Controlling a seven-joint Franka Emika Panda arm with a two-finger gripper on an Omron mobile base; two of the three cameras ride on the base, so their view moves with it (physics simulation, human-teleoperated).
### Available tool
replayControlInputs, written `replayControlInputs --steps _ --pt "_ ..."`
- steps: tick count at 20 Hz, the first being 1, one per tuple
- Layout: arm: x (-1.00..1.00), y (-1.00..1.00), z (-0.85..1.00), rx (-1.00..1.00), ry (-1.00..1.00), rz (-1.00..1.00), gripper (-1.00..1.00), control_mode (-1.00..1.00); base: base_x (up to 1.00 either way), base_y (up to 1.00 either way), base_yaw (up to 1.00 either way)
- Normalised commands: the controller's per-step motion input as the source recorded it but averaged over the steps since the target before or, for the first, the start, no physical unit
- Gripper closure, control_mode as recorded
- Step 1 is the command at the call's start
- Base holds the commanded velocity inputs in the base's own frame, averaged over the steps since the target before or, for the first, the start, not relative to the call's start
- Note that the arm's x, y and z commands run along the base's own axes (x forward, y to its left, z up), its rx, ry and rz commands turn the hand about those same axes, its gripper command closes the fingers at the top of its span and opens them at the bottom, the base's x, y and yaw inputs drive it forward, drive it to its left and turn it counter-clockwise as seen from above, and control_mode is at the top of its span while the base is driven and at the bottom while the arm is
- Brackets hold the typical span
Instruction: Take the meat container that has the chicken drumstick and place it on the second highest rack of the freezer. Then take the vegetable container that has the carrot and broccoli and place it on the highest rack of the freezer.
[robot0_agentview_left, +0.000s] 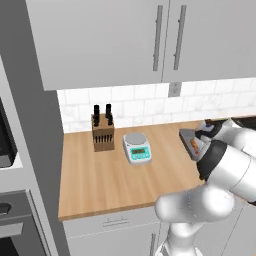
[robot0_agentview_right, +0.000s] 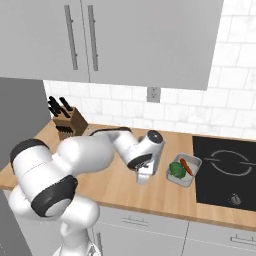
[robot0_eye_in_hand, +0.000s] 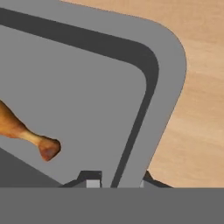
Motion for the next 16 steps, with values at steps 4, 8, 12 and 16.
replayControlInputs --steps 4,8,12,16 --pt "-0.45 0.67 0.79 -0.1 -0.07 0.19 1.0 -1.0 0.0 0.0 0.0" --pt "-0.39 0.95 0.57 -0.09 -0.08 0.11 1.0 -1.0 0.0 0.0 0.0" --pt "-0.39 0.94 0.69 0.0 -0.07 0.0 1.0 -1.0 0.0 0.0 0.0" --pt "-0.44 0.78 0.57 0.0 -0.06 0.01 1.0 -1.0 0.0 0.0 0.0"
